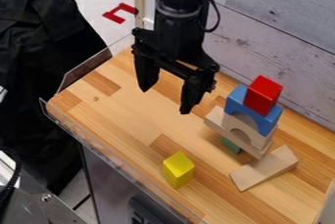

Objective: Put the yellow cube on top of the tower

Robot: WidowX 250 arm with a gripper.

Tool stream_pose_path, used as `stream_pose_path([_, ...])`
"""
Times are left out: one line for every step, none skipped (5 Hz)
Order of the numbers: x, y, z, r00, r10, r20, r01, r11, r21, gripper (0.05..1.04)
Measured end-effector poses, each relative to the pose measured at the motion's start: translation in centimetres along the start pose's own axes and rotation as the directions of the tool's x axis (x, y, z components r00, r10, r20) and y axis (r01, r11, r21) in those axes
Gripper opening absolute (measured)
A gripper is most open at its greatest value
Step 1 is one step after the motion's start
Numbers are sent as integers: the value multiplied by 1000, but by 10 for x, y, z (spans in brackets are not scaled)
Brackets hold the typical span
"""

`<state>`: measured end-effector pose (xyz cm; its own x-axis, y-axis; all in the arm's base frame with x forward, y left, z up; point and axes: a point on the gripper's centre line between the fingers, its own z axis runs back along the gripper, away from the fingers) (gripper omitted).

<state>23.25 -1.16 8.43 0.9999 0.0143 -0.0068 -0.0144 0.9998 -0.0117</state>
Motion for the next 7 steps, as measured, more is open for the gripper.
stream_pose_path([-4,-1,-5,1000,-1,-23,1,1000,-1,1001])
stream_pose_path([-10,-6,-22,996,-79,-43,77,996,-43,1001])
stream_pose_path([-13,-8,-38,983,-179,-36,176,982,-60,1001])
stream_pose_path([-14,-11,-47,974,-222,-37,219,972,-83,1001])
stream_pose_path([-14,-12,-57,971,-234,-48,229,969,-92,1001])
stream_pose_path([-13,-9,-63,971,-234,-53,230,970,-73,1001])
stream_pose_path([-14,-9,-69,973,-220,-69,217,975,-48,1001])
